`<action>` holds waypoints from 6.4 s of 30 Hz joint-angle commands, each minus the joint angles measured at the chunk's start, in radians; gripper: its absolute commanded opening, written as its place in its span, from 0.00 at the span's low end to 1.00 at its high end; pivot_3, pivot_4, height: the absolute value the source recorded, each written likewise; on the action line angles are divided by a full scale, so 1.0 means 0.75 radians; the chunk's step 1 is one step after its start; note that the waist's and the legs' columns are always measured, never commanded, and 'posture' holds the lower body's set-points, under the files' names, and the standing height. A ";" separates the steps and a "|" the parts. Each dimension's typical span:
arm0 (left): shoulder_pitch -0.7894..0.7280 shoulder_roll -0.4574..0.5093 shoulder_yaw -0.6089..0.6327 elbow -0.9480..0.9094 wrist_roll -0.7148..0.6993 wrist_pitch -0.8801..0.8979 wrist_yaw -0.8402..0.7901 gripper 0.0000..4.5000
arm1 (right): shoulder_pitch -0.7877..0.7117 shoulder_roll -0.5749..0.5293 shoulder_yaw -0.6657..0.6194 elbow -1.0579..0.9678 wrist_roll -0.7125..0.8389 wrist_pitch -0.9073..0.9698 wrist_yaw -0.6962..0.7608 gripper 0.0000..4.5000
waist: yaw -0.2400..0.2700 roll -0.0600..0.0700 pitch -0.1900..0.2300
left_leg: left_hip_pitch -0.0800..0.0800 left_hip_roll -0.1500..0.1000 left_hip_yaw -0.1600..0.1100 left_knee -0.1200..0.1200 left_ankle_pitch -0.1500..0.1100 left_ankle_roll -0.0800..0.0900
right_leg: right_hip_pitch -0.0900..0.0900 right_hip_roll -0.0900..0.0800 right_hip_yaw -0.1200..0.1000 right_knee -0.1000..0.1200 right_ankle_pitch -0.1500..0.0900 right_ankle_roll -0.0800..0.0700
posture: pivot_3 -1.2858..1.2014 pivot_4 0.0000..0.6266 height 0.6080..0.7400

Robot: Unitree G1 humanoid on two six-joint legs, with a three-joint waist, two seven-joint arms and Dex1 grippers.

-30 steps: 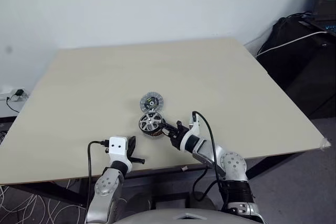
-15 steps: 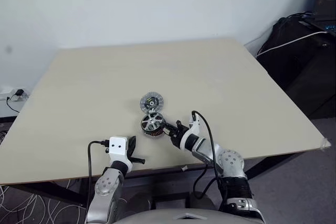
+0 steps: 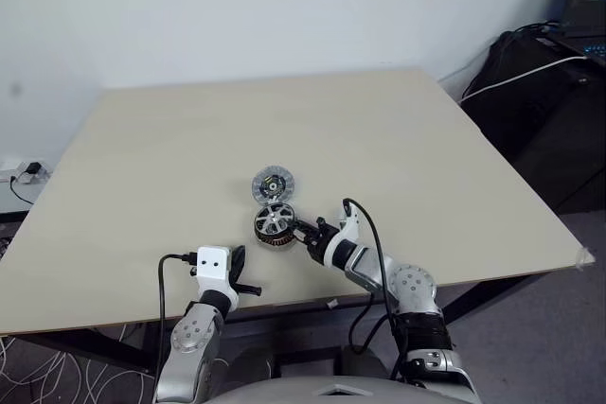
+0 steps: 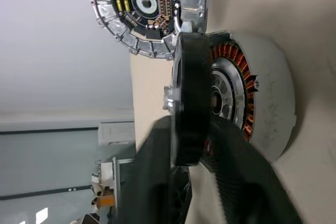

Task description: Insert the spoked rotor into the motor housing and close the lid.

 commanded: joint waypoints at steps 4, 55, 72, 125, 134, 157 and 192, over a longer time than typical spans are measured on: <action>-0.020 -0.004 -0.008 -0.037 -0.005 -0.009 -0.006 0.01 | -0.022 0.061 -0.011 -0.073 -0.001 0.019 0.026 0.72 | -0.001 0.000 0.000 | 0.000 0.000 0.000 0.000 0.000 0.000 | 0.000 0.000 0.000 0.000 0.000 0.000 | 0.52 0.00 1.00; -0.015 -0.017 -0.016 -0.022 -0.001 -0.049 -0.015 0.01 | -0.321 -0.242 0.776 0.101 -1.490 -0.605 0.677 0.01 | 0.007 -0.008 -0.008 | 0.004 -0.001 0.001 0.002 0.000 -0.002 | 0.002 0.000 0.000 0.001 0.003 -0.003 | 0.52 0.00 1.00; -0.017 -0.004 -0.046 0.023 0.003 -0.107 -0.046 0.01 | -0.689 -0.656 1.160 0.049 -1.905 -1.112 1.390 0.72 | 0.011 -0.009 -0.007 | 0.003 -0.001 0.001 0.003 0.001 -0.002 | 0.002 0.000 -0.002 0.001 0.003 -0.002 | 0.52 0.00 1.00; 0.022 -0.062 -0.025 0.025 -0.017 -0.131 0.008 0.01 | -0.975 -0.444 1.249 0.614 -2.308 -1.538 1.646 0.49 | 0.023 -0.009 -0.007 | 0.003 -0.001 0.000 0.002 0.002 -0.005 | 0.000 0.001 -0.001 0.004 0.005 -0.007 | 0.52 0.00 1.00; 0.024 -0.066 -0.024 0.024 -0.019 -0.134 0.006 0.01 | -0.975 -0.442 1.239 0.649 -2.320 -1.541 1.616 0.03 | 0.023 -0.009 -0.009 | 0.004 0.000 -0.001 0.002 0.002 -0.008 | 0.001 0.001 -0.002 0.004 0.005 -0.008 | 0.52 0.00 1.00; -0.004 -0.078 -0.029 0.050 -0.037 -0.118 -0.022 0.01 | -0.546 -0.700 0.776 -0.539 -1.920 -0.051 1.774 0.02 | 0.058 -0.011 -0.008 | -0.002 0.000 -0.002 0.004 0.001 -0.009 | -0.002 0.000 -0.004 0.003 0.006 -0.008 | 0.52 0.00 1.00; -0.020 -0.076 -0.026 0.059 -0.052 -0.114 -0.020 0.01 | -0.685 -0.339 0.707 -0.145 -1.307 0.481 1.081 0.02 | 0.029 -0.014 -0.007 | -0.006 0.000 -0.002 0.005 0.000 -0.009 | -0.005 0.000 -0.005 0.003 0.007 -0.007 | 0.52 0.00 1.00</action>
